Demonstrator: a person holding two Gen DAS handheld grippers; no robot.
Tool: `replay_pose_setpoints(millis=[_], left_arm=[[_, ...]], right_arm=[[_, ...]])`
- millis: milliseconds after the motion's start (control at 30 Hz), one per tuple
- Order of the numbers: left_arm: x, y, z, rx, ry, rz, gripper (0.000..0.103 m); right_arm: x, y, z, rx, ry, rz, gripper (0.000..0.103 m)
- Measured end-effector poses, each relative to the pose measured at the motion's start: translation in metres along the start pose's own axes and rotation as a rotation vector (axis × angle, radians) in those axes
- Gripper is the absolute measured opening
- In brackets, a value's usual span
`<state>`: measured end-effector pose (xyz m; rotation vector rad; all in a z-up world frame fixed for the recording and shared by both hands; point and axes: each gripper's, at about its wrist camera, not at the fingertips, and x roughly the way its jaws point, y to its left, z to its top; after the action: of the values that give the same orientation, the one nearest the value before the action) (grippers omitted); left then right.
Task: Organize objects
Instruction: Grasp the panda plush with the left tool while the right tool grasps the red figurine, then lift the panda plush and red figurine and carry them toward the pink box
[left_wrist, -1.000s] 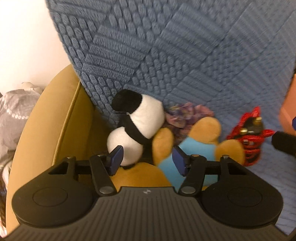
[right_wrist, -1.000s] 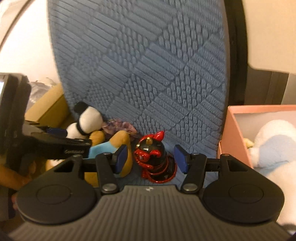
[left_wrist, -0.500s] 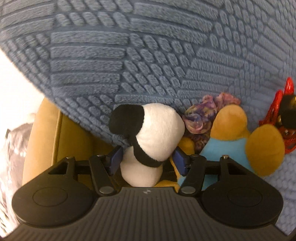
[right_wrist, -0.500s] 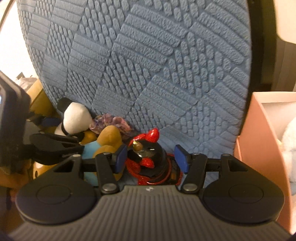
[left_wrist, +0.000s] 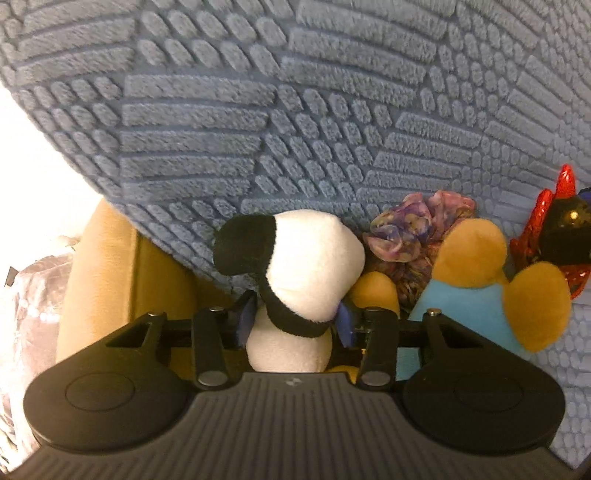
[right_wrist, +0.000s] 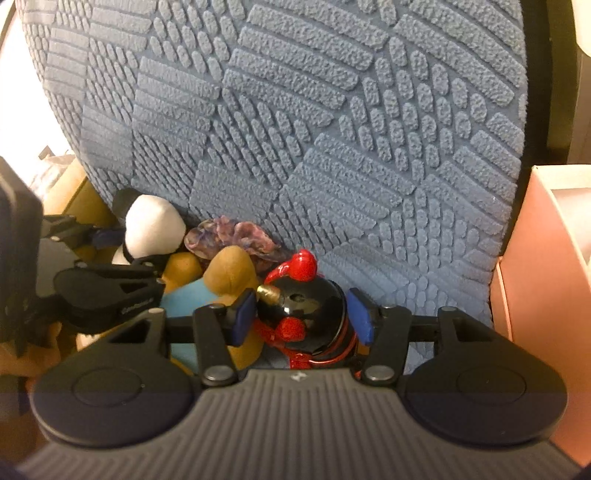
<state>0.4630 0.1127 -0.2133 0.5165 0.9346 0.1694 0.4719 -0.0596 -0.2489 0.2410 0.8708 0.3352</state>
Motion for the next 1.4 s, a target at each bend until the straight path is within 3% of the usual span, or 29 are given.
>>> replay_pose_setpoints(millis=[333,367,567,767,1000,1033,1067,1233,1400], left_arm=[[-0.06,0.034,0.011,-0.036,-0.041,-0.008,0.045],[-0.069,0.031,-0.003,-0.042,-0.045,-0.011,0.045],[-0.129,0.028,-0.019,-0.13,-0.054,-0.109,0.045],[-0.15,0.005,-0.046,-0.275,-0.047,-0.224,0.045],[-0.176,-0.009,-0.084,-0.514,-0.021,-0.346,0.045],[-0.176,-0.013,-0.091,-0.642,0.004,-0.3,0.045],[-0.177,-0.016,-0.1,-0.678,0.017,-0.321,0.045],[-0.173,-0.027,-0.137,-0.812,0.093,-0.391,0.045],[-0.161,-0.033,-0.162,-0.867,0.142,-0.408,0.045]], right_arm=[[-0.022,-0.009,0.001,-0.003,-0.034,0.011,0.057],[-0.022,-0.008,0.002,-0.006,-0.039,0.013,0.057],[-0.038,-0.005,-0.003,-0.038,-0.047,-0.001,0.057],[-0.064,-0.009,-0.015,-0.03,-0.033,0.013,0.057],[-0.089,-0.006,-0.044,-0.058,-0.029,0.029,0.057],[-0.094,-0.007,-0.05,-0.048,-0.021,0.03,0.057],[-0.094,-0.006,-0.054,-0.042,-0.018,0.033,0.057],[-0.111,-0.009,-0.081,-0.032,0.014,0.027,0.057],[-0.126,-0.012,-0.099,-0.032,0.03,0.036,0.057]])
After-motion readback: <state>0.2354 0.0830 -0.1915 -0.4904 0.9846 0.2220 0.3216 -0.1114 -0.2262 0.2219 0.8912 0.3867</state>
